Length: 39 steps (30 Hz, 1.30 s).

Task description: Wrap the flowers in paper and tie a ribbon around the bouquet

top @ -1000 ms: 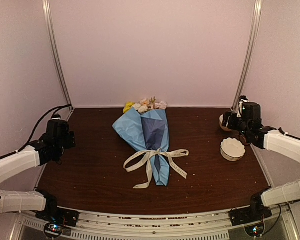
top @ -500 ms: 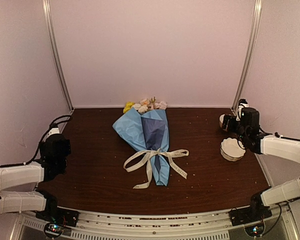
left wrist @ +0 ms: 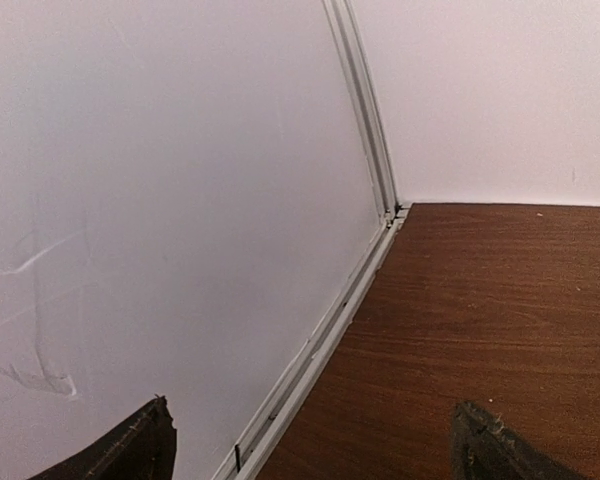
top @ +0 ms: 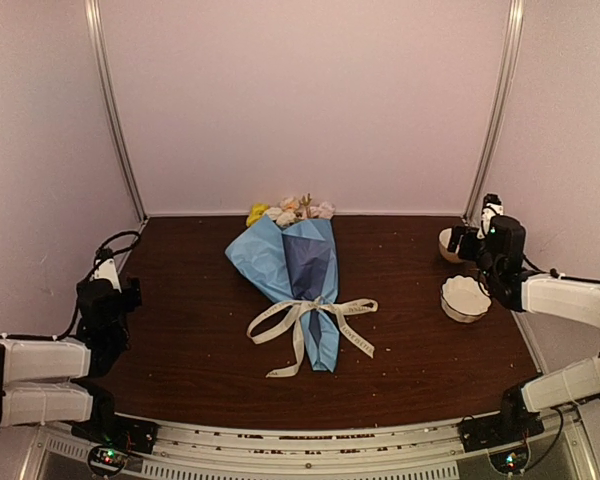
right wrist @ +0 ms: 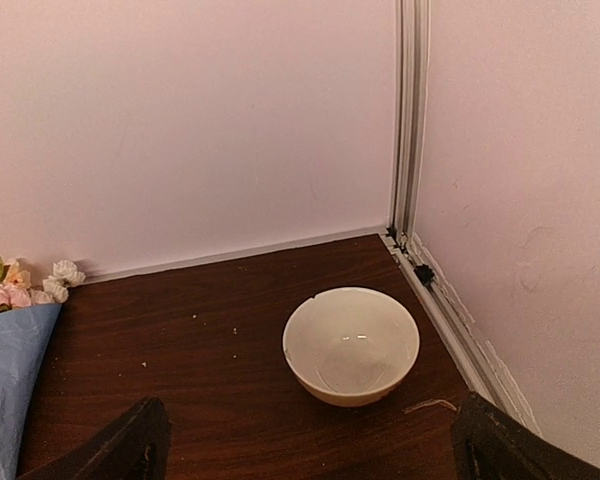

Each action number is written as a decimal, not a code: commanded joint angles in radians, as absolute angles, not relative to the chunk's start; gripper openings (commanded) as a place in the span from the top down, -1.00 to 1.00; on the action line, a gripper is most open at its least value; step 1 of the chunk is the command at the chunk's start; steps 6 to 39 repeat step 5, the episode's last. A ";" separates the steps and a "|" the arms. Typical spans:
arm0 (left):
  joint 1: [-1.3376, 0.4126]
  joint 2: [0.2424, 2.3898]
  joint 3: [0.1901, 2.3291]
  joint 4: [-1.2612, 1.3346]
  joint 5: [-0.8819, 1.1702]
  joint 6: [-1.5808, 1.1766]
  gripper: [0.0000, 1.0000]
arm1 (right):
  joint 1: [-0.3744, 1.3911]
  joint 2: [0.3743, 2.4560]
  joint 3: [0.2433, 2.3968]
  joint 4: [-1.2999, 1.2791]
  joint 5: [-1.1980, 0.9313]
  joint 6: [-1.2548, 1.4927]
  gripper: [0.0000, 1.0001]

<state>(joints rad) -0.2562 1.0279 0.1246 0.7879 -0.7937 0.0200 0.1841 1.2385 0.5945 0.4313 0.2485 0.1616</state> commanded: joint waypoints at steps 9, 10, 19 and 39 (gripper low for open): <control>-0.248 1.051 0.141 0.892 -0.676 0.057 -0.96 | 0.163 1.219 0.544 0.515 0.208 0.157 -1.00; -0.248 1.051 0.141 0.892 -0.676 0.057 -0.96 | 0.163 1.219 0.544 0.515 0.208 0.157 -1.00; -0.248 1.051 0.141 0.892 -0.676 0.057 -0.96 | 0.163 1.219 0.544 0.515 0.208 0.157 -1.00; -0.248 1.051 0.141 0.892 -0.676 0.057 -0.96 | 0.163 1.219 0.544 0.515 0.208 0.157 -1.00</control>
